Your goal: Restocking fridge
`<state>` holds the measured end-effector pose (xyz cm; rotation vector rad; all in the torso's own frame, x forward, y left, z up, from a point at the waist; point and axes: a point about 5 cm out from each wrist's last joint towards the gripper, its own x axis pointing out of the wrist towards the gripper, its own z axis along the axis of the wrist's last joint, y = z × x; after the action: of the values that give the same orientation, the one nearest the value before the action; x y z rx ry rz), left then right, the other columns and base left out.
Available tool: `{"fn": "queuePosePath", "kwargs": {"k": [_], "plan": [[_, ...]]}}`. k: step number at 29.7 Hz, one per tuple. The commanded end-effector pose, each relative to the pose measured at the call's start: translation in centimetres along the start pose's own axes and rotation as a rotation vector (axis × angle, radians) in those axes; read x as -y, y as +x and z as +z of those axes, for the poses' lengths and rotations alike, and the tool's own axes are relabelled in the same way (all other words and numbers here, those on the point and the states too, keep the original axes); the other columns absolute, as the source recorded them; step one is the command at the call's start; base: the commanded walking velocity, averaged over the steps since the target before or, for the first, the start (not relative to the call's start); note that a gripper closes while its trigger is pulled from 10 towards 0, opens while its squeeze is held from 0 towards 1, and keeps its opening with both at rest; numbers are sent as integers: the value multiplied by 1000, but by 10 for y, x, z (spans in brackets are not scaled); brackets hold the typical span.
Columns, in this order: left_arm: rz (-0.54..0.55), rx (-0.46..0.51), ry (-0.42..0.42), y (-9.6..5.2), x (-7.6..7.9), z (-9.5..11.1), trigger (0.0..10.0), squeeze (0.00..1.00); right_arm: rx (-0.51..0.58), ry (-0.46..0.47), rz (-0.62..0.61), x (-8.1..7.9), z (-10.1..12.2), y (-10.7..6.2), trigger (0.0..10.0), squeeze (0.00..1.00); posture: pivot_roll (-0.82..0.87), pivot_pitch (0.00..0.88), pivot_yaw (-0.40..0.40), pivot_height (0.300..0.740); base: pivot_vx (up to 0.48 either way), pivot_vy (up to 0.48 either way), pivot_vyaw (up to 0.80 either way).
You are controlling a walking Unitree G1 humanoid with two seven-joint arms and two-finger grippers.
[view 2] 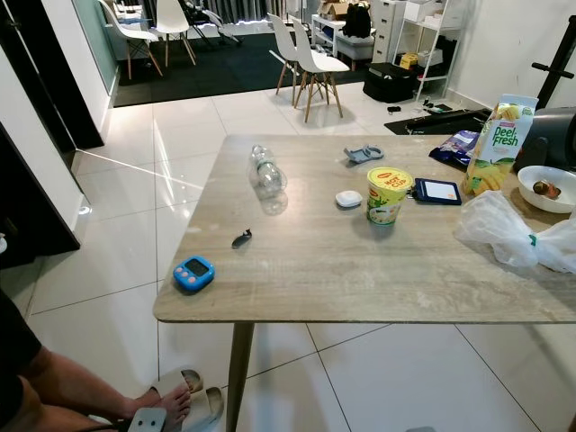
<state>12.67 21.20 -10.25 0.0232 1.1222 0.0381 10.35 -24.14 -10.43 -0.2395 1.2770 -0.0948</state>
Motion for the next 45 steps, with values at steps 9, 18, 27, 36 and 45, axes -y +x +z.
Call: {"fn": "queuePosePath", "kwargs": {"k": [9,18,27,36,45], "plan": [[10,-6,-6,-1,-4,-3,10000,1000,-8,12,7,-1,-2,0,10000,0,78,0,4,740,0,0,0],[-21,-6,-29,-1,-1,-2,10000,0,-6,9,7,0,-1,0,10000,0,80,0,-1,740,0,0,0],[-44,-17,-38,0,2,-4,10000,0,-7,9,10,1,-1,0,10000,0,79,0,-3,740,0,0,0],[-62,-22,-40,-1,4,-6,10000,0,-5,12,12,1,0,0,10000,0,78,0,-3,740,0,0,0],[-76,-27,-31,-1,6,-7,10000,0,-4,11,14,1,0,0,10000,0,79,0,-6,740,0,-325,0]]}}
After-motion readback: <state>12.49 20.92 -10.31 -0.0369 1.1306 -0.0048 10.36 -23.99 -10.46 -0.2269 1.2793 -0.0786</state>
